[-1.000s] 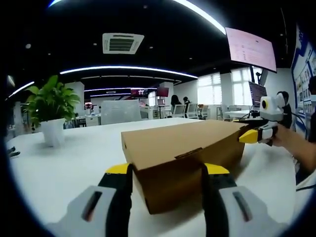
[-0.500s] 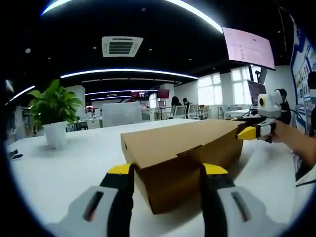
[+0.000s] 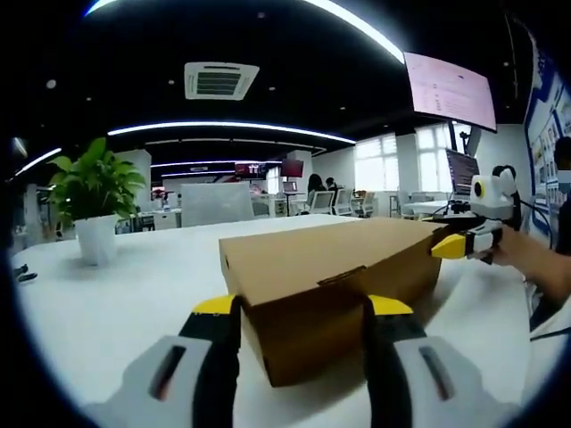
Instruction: Operate the shoe box by opening the lid, removing the specified soft item, and placing it in the target area until the item is outside and the box remains undamaged.
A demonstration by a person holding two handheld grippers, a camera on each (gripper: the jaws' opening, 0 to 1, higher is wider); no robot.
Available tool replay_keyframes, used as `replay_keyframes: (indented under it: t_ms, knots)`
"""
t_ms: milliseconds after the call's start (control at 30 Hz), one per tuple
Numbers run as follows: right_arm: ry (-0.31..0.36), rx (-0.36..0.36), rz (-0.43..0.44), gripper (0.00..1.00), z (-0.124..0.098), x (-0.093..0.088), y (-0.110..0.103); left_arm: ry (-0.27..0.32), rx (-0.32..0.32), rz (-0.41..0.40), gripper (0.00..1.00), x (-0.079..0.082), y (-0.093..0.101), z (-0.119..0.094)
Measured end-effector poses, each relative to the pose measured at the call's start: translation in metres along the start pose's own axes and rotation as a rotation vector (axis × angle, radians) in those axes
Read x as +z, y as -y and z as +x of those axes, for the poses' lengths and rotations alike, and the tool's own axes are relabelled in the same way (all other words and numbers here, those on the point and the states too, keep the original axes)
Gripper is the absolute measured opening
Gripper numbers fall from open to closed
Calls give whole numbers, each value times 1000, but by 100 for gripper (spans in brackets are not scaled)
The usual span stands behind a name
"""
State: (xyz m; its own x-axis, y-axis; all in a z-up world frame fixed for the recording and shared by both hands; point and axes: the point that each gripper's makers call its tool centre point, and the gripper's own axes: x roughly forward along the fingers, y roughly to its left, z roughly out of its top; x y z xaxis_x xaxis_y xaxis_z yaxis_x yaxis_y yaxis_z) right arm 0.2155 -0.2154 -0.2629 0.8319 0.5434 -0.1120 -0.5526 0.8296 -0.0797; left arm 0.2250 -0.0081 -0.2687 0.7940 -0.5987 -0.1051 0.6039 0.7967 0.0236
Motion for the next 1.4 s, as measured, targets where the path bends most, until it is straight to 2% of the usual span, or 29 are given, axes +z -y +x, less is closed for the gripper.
replay_keyframes:
  t_ms: [567, 867, 933, 1000, 1067, 1167, 1233, 1267, 1300, 1333, 1400]
  knots:
    - [-16, 18, -9, 80, -7, 0, -9, 5, 7, 6, 56, -2, 5, -14]
    - [-29, 12, -33, 81, -7, -2, -10, -1, 1, 14, 56, -2, 3, -14]
    - [-34, 14, -35, 81, -7, -2, -11, -8, 5, 26, 56, -2, 5, -15]
    - [-32, 15, -34, 81, -8, -2, -12, -37, 3, 93, 57, -5, 6, -17]
    - [-26, 15, -35, 81, -8, -2, -13, -29, 5, 72, 57, -4, 6, -17]
    - [-26, 19, -34, 81, -8, -2, -13, 0, 10, -10, 56, -1, 6, -20]
    - [-24, 23, -36, 81, -9, -2, -14, -2, 12, 16, 55, -2, 6, -21]
    - [-22, 26, -37, 81, -9, -2, -13, -15, 0, 79, 55, -4, 4, -21]
    - [-41, 35, -58, 81, -9, -4, -12, -22, -9, 105, 54, -5, 3, -21]
    - [-50, 38, -56, 81, -8, -4, -11, -11, -12, 72, 54, -4, 2, -21]
    - [-72, 38, -66, 82, -6, -4, -11, 14, -13, 75, 54, -5, 2, -21]
